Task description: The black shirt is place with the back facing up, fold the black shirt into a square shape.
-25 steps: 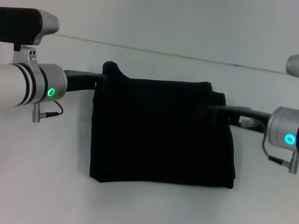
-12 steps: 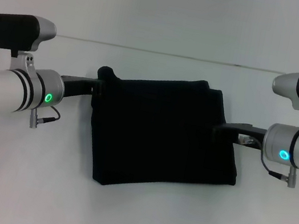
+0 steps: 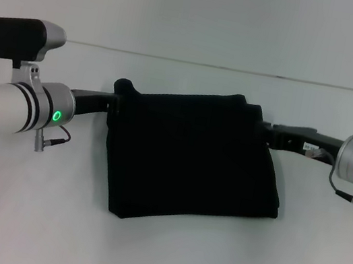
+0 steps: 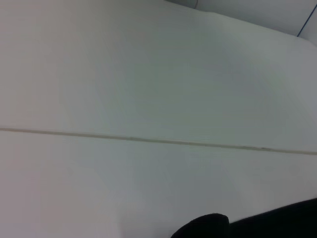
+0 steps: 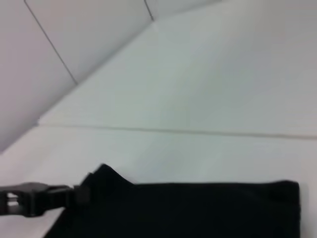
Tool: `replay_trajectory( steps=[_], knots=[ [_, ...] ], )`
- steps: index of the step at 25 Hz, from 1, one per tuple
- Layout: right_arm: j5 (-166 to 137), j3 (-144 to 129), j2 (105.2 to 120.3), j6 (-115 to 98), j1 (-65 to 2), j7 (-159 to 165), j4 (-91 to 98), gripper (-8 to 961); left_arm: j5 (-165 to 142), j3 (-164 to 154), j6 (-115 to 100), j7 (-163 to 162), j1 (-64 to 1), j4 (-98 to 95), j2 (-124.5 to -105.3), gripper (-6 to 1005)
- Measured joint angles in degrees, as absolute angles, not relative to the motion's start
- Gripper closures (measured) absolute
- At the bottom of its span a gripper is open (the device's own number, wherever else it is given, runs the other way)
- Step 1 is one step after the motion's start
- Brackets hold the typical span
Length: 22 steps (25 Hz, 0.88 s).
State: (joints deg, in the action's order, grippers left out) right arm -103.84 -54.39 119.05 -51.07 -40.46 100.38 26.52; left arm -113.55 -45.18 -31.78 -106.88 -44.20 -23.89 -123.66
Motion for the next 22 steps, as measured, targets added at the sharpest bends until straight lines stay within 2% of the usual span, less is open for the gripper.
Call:
replay_trajectory(
  steps=[22],
  knots=[
    [-99.9,-49.0,119.35,-54.8,-39.4,93.9,26.0,947,-112.1,-45.6,-32.1,-106.9,-49.4,-25.1,-123.12,962]
  ],
)
